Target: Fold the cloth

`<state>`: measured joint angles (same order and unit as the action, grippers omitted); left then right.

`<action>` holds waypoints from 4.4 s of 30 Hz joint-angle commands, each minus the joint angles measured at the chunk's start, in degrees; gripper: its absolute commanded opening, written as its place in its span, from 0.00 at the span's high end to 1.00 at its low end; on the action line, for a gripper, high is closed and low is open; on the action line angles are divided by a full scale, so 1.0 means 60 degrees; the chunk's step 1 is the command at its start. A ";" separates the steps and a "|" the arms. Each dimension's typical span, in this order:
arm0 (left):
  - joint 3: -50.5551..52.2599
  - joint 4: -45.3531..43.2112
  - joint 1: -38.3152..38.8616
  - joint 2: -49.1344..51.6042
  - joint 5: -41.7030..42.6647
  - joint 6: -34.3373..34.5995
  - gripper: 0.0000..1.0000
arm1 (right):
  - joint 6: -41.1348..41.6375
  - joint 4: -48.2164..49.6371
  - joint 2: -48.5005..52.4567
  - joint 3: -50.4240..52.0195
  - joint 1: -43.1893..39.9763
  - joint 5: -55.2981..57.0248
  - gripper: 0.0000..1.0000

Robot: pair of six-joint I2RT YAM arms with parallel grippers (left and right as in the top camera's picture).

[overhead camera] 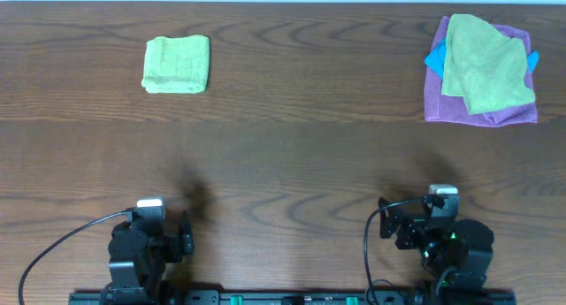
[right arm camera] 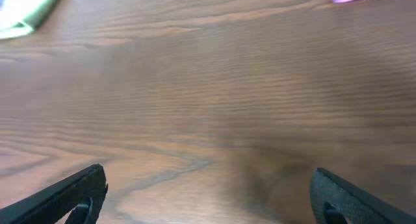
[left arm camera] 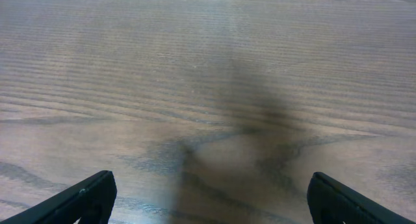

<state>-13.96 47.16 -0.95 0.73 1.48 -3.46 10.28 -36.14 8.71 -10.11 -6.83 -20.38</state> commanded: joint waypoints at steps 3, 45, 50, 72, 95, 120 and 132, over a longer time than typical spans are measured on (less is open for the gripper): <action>0.0444 0.0342 0.0040 -0.0087 -0.0069 -0.0168 0.05 | 0.0605 0.0164 -0.0055 0.0113 0.0080 -0.0696 0.01; 0.0444 0.0342 0.0040 -0.0087 -0.0069 -0.0168 0.05 | 0.5563 0.0739 1.7172 -1.2036 -0.3909 -0.0146 0.23; 0.0441 0.0342 0.0040 -0.0087 -0.0066 -0.0168 0.05 | 0.5176 0.1151 1.7762 -1.2087 -0.3985 -0.0138 0.34; 0.0444 0.0342 0.0040 -0.0087 -0.0069 -0.0168 0.05 | 0.4623 0.1920 1.8287 -1.2083 -0.3974 0.1599 0.70; 0.0444 0.0342 0.0040 -0.0087 -0.0069 -0.0168 0.05 | 0.3268 0.0506 1.4203 -1.2407 -0.2142 -0.2131 0.99; 0.0444 0.0342 0.0040 -0.0087 -0.0066 -0.0168 0.05 | 0.3690 -0.6022 1.1366 -1.2407 0.5202 0.2284 0.99; 0.0444 0.0342 0.0040 -0.0087 -0.0069 -0.0168 0.05 | 0.4105 -0.8102 1.0816 -1.2407 0.5271 0.1832 0.99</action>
<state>-13.80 46.98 -0.95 0.58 1.48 -3.49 33.91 -83.48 73.93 -84.36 25.04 -12.25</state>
